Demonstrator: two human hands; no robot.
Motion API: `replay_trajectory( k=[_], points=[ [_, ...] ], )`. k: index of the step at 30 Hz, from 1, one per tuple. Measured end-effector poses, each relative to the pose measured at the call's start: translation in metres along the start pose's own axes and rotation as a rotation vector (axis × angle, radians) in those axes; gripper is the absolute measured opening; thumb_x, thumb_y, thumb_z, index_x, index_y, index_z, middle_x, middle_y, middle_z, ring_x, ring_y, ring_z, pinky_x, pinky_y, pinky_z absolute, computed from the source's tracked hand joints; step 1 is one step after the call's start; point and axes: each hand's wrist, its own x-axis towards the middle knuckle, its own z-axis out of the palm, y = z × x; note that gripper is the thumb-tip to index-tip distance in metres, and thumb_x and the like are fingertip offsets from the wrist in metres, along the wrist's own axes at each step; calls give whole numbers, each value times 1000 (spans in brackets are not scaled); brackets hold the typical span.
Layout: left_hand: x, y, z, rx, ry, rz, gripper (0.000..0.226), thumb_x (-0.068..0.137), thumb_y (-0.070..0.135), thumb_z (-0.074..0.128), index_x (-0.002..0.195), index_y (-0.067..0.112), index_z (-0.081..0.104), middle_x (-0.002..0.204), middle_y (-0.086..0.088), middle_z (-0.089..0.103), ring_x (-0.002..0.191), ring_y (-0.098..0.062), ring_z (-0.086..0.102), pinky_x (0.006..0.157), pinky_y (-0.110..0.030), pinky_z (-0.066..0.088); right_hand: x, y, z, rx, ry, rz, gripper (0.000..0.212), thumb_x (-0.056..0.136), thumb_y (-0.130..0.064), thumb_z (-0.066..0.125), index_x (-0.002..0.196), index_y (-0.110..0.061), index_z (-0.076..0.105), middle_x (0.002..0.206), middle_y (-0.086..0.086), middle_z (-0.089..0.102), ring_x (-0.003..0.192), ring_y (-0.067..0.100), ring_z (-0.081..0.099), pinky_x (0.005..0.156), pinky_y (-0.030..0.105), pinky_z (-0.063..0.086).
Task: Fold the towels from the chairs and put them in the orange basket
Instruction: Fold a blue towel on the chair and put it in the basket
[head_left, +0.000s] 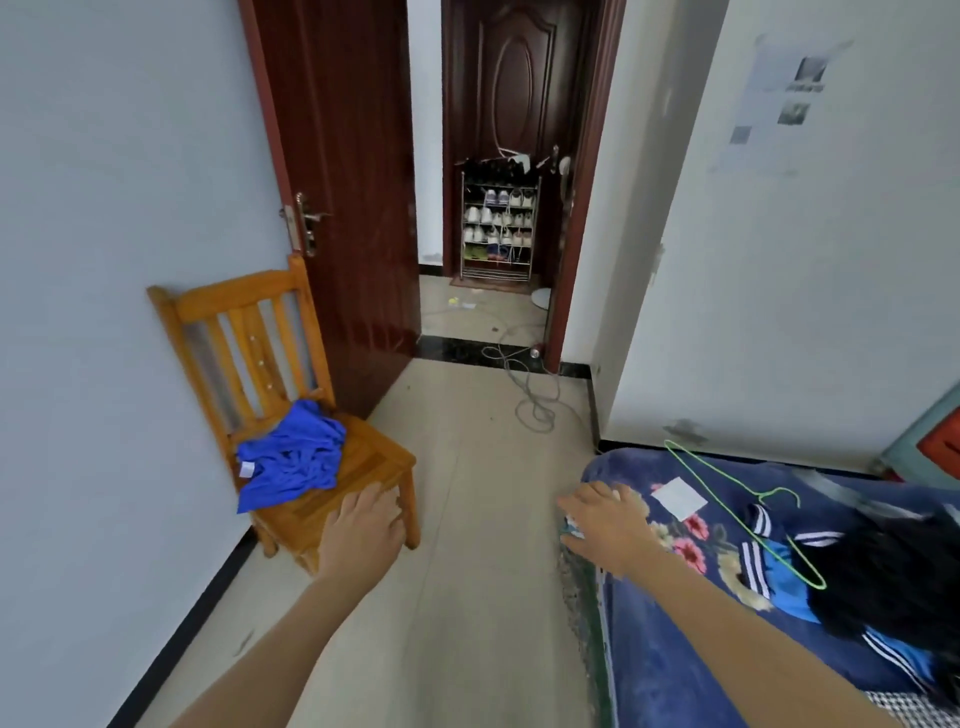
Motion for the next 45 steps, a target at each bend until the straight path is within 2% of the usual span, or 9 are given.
replay_trajectory(
  k=[4,6,9,14,21,28,31,40,45],
  points=[
    [32,14,7,-64,32,-79,29,69,15,71,97,11,69,100,-11,68,86,-34,65,69,-40,52,62,24,-15,-1,-10,-99,54,95,-37,41,144,-22,26,147,2,32,136,20,27,111,40,17],
    [36,12,12,-94,24,-200,34,78,18,68,112,14,64,117,-8,62,104,-32,60,79,-41,50,88,24,-12,23,-41,-148,53,95,-37,40,144,-22,27,147,2,32,136,20,26,111,39,17],
    [43,-4,25,-10,-60,-330,41,92,34,46,132,24,46,139,5,44,126,-20,43,97,-32,40,125,22,-5,45,-62,-222,53,94,-36,41,143,-21,28,145,4,34,135,22,27,110,39,17],
    [74,-33,47,12,-87,-519,40,92,33,47,130,19,47,138,1,47,123,-23,45,95,-34,40,204,26,-2,54,-71,-352,53,95,-36,40,144,-21,27,146,4,34,135,21,26,109,38,19],
    [175,-42,89,-52,-181,-721,44,94,35,43,136,21,39,144,0,39,129,-23,37,98,-34,39,333,51,-9,19,-151,-451,52,95,-33,41,144,-22,27,146,2,33,134,21,27,106,36,24],
    [282,-13,106,-60,-152,-728,50,93,38,44,140,23,34,144,1,39,133,-21,35,104,-35,37,440,86,-23,24,-159,-480,52,95,-31,41,144,-22,28,144,2,35,133,20,28,104,33,26],
    [312,-5,115,-31,-163,-758,50,94,39,42,141,23,33,145,1,37,134,-20,33,105,-34,37,483,90,-21,8,-184,-564,50,95,-30,40,143,-21,29,143,3,35,132,21,30,103,34,27],
    [380,7,145,-57,-16,-1079,50,94,39,42,141,23,34,145,0,38,133,-21,34,106,-34,36,631,109,-44,-55,-91,-855,49,94,-27,42,142,-20,32,139,3,40,128,23,34,101,34,33],
    [396,34,157,-104,23,-1269,51,94,36,43,142,24,33,147,2,35,133,-21,33,106,-33,33,685,97,-43,-74,-143,-973,48,95,-31,44,141,-22,34,139,2,41,129,22,35,99,33,34]
  ],
)
